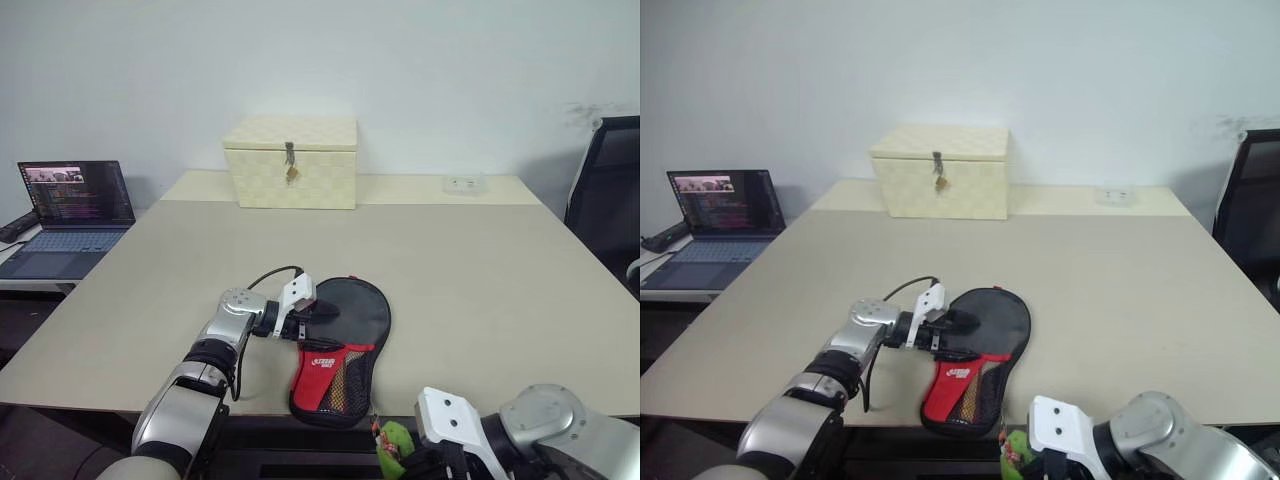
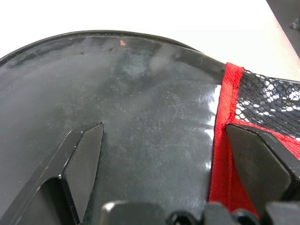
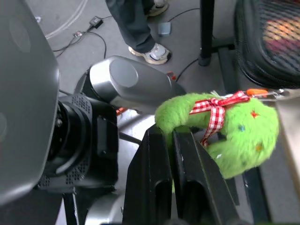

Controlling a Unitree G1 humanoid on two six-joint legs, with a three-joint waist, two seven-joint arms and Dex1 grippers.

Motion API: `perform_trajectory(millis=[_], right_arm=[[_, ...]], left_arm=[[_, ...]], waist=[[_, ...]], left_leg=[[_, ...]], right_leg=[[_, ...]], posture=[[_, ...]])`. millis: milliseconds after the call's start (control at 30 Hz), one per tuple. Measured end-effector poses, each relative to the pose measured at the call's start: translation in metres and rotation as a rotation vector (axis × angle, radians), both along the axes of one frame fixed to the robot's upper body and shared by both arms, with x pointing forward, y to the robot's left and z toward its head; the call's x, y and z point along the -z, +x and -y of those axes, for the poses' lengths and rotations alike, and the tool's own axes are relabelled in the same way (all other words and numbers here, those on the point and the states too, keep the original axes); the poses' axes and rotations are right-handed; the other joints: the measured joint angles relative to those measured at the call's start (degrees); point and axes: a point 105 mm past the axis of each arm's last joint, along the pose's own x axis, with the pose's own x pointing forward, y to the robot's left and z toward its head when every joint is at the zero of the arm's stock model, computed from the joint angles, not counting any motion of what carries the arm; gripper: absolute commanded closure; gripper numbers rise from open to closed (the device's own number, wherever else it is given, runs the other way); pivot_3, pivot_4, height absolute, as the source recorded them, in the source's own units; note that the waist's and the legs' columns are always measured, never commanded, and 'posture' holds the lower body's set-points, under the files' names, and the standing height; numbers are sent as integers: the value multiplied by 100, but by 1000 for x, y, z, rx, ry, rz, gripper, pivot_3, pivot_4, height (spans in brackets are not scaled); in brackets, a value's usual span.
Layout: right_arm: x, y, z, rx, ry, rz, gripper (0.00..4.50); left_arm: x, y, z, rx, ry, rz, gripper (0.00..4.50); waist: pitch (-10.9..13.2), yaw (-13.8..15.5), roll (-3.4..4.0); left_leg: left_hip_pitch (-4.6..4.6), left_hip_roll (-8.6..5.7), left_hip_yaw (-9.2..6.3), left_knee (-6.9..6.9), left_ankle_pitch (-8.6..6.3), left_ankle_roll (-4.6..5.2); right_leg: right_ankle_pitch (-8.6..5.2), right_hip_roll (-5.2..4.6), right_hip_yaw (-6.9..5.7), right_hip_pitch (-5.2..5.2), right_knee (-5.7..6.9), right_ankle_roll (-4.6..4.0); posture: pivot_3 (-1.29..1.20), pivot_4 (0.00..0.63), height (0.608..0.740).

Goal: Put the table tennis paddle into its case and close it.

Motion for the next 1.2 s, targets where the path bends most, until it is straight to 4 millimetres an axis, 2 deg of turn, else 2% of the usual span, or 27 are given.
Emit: perform_trajectory(millis=[300,433,567,633,833,900,1033,1100,1200], right_arm=[[2,-9,-10,-42,14,-19,4480],[0,-6,-13,-39,20,-3,3407],[-3,-5,-12,-44,21,-2,2015],[-9,2,-8,-30,23,18,1296],[-31,39,6,100,53,84,1296],[-38,63,11,178,77,138,1296],[-71,138,25,396,240,319,1296],[-76,159,26,434,293,360,1296],[-71,188,30,475,309,381,1296]], left_arm=[[-1,5,9,-16,-12,14,0],[0,5,10,-24,-18,18,0],[1,6,9,-44,-34,21,0],[2,6,8,-60,-47,27,0],[3,4,0,-120,-113,44,0],[2,0,-6,-143,-147,42,0],[-2,-21,-24,-190,-196,36,0],[-8,-31,-36,-229,-210,40,0],[-24,-47,-54,-301,-232,67,0]], waist=[[-1,33,0],[-1,38,0],[-3,43,3],[-4,43,4],[-7,37,6],[-6,4,5],[4,-90,0],[5,-107,0],[17,-116,13]], left_leg=[[-3,5,-15,-1,-1,1],[-1,12,-14,0,-1,1],[1,13,-13,0,-1,1],[5,14,-10,0,0,1],[6,18,-1,-3,-1,2],[5,20,3,-5,-1,2],[-4,39,23,-13,-1,3],[-8,46,18,-17,-2,3],[-13,51,13,-26,-2,4]], right_leg=[[13,-17,-4,29,-48,22],[15,-18,-4,31,-49,26],[15,-18,-4,32,-49,26],[17,-19,-4,34,-49,28],[18,-18,-1,31,-49,30],[18,-18,0,26,-49,29],[22,-16,18,-1,-42,23],[22,-14,23,-8,-41,16],[24,-13,27,-20,-37,3]], posture=[[0,150,740],[0,150,740],[0,150,740],[0,150,740],[0,150,740],[0,150,740],[0,150,740],[0,150,740],[0,150,740]])
